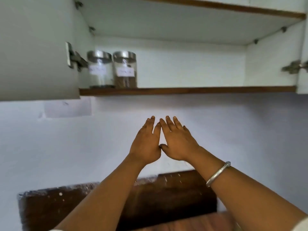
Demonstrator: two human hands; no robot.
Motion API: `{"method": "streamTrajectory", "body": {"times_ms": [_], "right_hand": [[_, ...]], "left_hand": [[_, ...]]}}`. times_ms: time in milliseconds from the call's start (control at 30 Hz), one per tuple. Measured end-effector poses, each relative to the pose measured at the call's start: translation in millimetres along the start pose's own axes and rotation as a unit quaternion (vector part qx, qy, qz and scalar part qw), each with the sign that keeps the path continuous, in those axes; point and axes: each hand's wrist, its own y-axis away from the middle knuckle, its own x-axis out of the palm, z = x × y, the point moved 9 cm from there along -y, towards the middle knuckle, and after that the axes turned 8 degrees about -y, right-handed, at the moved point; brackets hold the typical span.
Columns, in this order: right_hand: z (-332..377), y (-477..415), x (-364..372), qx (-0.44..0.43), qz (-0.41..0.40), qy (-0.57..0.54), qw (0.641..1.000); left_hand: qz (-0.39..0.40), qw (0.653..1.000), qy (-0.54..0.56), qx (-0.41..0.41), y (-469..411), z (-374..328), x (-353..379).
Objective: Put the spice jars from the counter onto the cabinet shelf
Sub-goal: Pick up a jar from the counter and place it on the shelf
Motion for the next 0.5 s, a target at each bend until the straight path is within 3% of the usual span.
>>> {"method": "streamTrajectory", "body": {"times_ms": [267, 500], "right_hand": [[-110.4, 164.9, 50.8, 0.061, 0.102, -0.036, 0.992], [-243.1, 354.6, 116.9, 0.137, 0.216, -0.087, 0.963]], "left_hand": [[0.160, 0.981, 0.100, 0.043, 82.5, -164.1, 79.1], [0.304, 0.914, 0.235, 0.130, 182.6, -373.9, 176.2]]}}
